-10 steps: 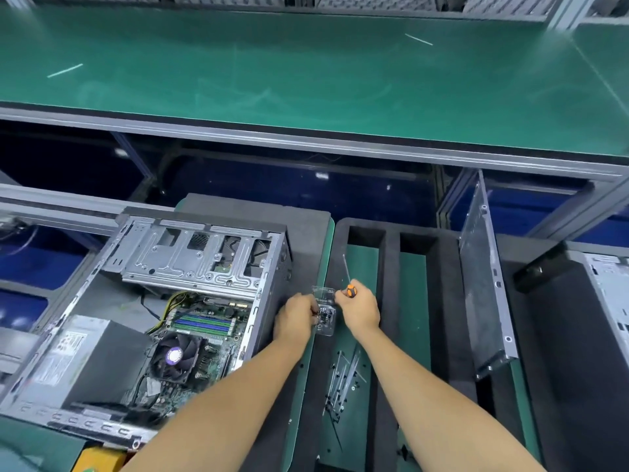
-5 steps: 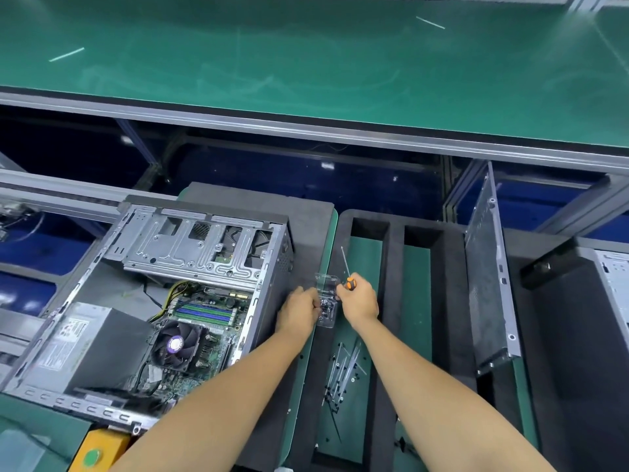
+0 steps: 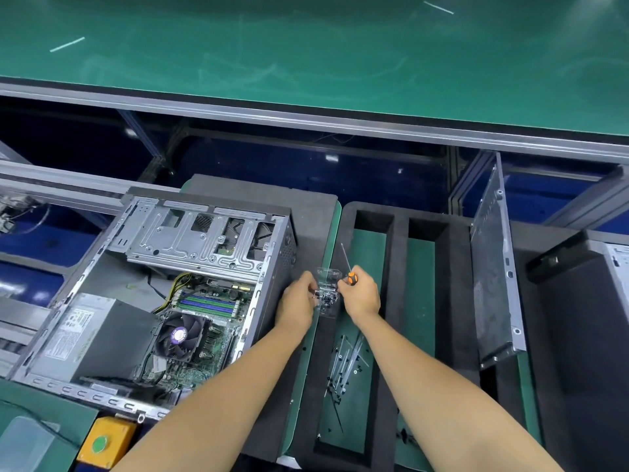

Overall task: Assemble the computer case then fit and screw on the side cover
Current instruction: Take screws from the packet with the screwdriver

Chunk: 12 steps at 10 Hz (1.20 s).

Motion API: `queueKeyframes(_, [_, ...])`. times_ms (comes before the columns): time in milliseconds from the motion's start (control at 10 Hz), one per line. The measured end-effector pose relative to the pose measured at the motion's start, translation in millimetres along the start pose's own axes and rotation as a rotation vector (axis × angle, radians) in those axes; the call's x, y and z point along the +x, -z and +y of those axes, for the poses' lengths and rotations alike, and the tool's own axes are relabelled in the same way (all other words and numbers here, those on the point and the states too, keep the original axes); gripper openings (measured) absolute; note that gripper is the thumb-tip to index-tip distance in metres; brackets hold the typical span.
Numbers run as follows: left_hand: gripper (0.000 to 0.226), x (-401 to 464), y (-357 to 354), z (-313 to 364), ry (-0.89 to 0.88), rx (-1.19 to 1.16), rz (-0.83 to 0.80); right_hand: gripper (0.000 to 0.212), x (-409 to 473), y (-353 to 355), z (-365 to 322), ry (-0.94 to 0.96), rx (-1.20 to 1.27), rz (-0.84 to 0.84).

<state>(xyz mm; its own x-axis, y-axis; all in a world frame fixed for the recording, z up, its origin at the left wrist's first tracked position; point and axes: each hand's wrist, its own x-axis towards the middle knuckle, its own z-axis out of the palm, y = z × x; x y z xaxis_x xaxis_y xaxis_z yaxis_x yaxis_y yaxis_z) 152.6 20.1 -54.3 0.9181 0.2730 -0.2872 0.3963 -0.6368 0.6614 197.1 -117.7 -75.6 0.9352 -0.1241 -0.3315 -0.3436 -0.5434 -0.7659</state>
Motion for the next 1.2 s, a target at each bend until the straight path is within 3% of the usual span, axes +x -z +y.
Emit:
queueKeyframes(300, [0.006, -5.6, -5.4, 3.4, 0.080, 0.102, -0.072, 0.037, -0.6, -1.5, 1.0, 0.025, -0.016, 0.009])
queueKeyframes(500, [0.003, -4.0, -5.0, 5.6, 0.127, 0.045, -0.091, 0.037, -0.9, -0.6, 0.2, 0.035, -0.036, 0.005])
queueKeyframes(600, [0.016, -2.0, -4.8, 3.4, 0.085, -0.061, -0.042, 0.036, -1.2, -0.1, -0.2, 0.037, -0.046, 0.003])
queueKeyframes(900, [0.017, 8.2, -5.1, 10.4, 0.213, -0.373, -0.033, 0.035, -3.3, -0.7, 1.0, 0.045, -0.062, 0.000])
queueKeyframes(1000, [0.018, 10.2, -3.2, 9.3, 0.188, -0.362, -0.068, 0.037, -3.1, -0.8, 1.9, 0.051, -0.061, 0.002])
queueKeyframes(1200, [0.009, 2.1, -10.1, -3.4, -0.023, -0.110, -0.168, 0.035, -3.4, -0.2, 3.1, 0.060, -0.066, 0.004])
